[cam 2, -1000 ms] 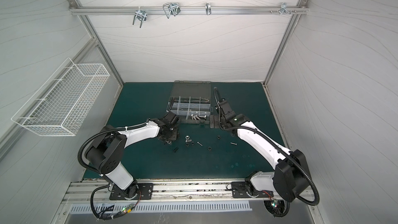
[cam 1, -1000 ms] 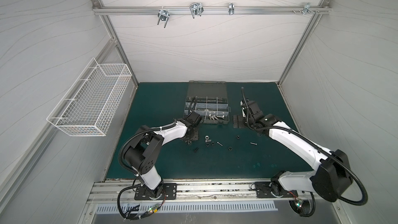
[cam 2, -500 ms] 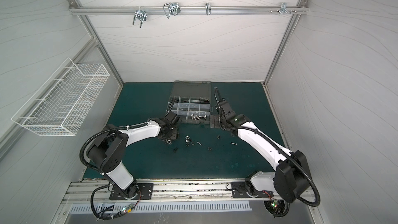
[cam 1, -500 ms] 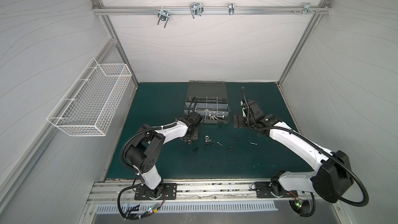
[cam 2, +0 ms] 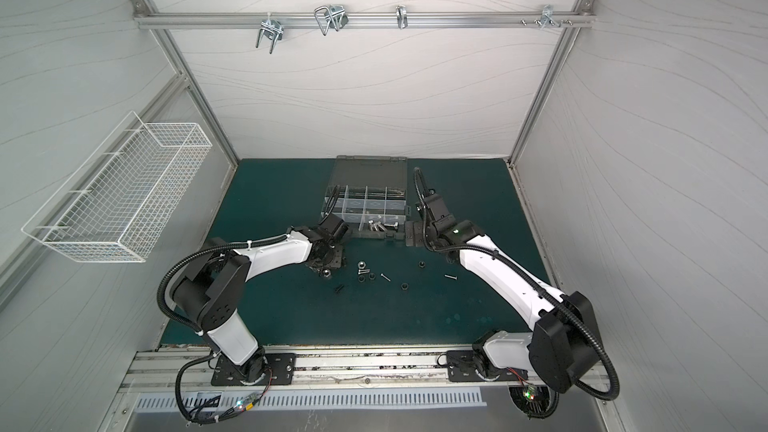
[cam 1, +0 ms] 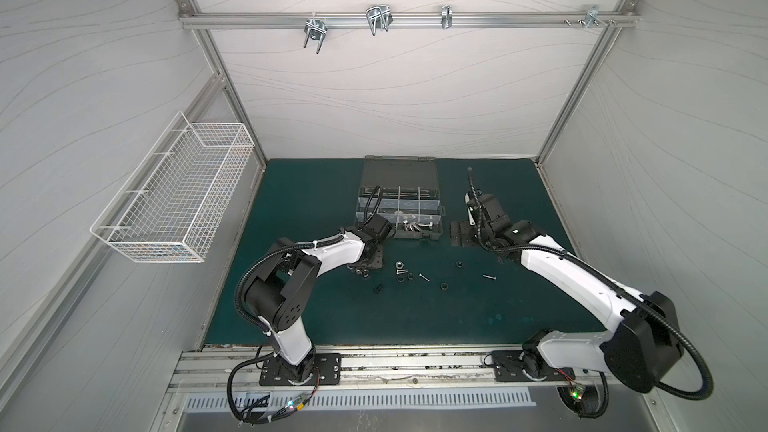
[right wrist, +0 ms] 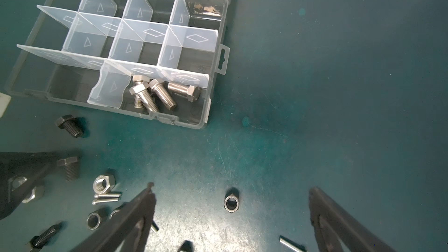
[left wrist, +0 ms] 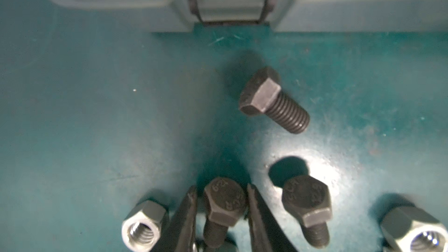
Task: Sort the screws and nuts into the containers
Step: 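Lower the left gripper onto a black hex bolt and close on it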
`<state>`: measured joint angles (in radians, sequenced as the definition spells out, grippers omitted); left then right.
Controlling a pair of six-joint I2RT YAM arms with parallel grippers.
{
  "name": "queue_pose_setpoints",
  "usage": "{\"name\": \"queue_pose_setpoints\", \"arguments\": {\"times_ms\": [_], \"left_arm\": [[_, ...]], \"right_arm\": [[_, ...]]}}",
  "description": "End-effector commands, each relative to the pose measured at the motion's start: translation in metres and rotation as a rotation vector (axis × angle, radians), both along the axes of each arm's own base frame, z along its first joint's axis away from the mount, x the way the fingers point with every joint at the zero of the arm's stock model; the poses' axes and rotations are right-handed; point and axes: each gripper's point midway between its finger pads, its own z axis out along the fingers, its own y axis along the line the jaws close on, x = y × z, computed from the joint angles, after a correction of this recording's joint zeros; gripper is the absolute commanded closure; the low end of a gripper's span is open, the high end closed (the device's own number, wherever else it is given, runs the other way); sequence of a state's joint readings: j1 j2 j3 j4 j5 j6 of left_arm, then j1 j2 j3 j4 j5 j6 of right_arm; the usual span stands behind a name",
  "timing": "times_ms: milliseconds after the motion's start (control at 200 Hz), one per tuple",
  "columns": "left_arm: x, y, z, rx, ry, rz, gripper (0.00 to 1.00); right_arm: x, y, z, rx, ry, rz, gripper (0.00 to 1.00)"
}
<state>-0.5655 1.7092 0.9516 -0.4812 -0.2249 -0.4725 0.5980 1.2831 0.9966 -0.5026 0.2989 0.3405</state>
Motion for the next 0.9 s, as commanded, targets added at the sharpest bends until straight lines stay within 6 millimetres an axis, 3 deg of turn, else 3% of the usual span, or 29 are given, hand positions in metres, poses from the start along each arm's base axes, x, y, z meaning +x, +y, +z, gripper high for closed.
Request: {"name": "queue_pose_setpoints", "arguments": {"times_ms": [0,895], "left_arm": [[0.004,0.005,-0.003,0.038,0.008,0.011,0.62],[0.007,0.014,-0.005,-0.041,0.028,0.066,0.62]], "right_arm": [[0.002,-0.004,0.018,0.009,-0.047,-0.011,0.01],[-0.003,-0.009,0.03,0.032,-0.075,-0.024,0.01]]}}
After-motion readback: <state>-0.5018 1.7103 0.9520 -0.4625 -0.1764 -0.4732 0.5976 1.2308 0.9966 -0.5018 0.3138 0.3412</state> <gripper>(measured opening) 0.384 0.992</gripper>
